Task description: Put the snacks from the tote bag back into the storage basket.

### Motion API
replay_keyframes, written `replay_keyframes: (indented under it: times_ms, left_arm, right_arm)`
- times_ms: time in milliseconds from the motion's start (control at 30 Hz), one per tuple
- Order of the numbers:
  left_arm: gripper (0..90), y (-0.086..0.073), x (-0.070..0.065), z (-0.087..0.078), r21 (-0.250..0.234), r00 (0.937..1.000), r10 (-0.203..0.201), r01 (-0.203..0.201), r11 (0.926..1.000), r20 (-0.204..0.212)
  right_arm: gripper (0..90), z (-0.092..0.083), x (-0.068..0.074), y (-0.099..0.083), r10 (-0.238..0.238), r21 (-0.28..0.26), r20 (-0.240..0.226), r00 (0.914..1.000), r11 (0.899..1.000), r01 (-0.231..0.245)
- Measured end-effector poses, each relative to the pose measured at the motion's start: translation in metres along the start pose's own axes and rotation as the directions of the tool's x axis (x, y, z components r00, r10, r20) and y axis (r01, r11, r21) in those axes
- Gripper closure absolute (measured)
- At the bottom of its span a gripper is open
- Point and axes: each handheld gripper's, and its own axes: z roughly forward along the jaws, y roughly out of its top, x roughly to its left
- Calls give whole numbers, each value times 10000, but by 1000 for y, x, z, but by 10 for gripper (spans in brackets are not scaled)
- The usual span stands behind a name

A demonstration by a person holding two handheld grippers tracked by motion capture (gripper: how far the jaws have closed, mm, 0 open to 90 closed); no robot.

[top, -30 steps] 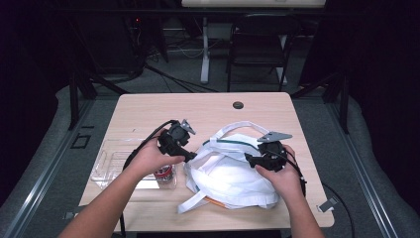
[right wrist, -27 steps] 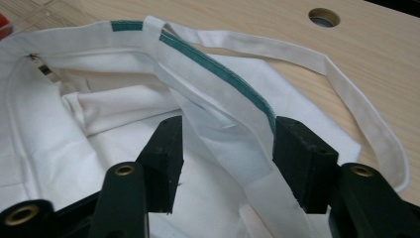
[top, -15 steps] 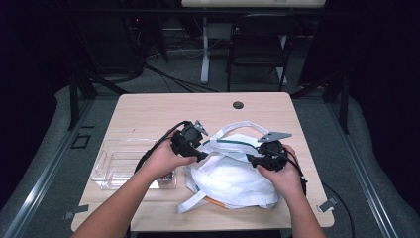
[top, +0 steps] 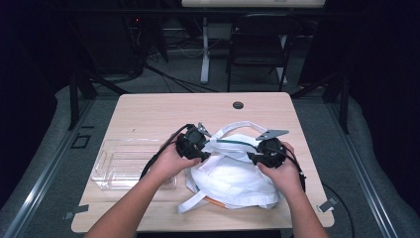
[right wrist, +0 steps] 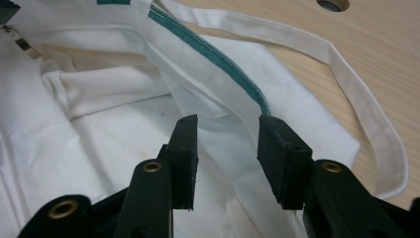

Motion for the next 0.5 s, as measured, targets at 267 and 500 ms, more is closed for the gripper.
replay_keyframes:
  times_ms: [267, 500]
  left_arm:
    - [658, -2, -4, 6, 59, 9997, -143, 142, 9999, 172]
    - [667, -9, -10, 13, -65, 9989, -339, 342, 9994, 321]
  right_arm:
    - [603, 1, 3, -1, -95, -63, 30, 10000, 9999, 95]
    - [591, -3, 8, -3, -94, -215, 1, 10000, 9997, 94]
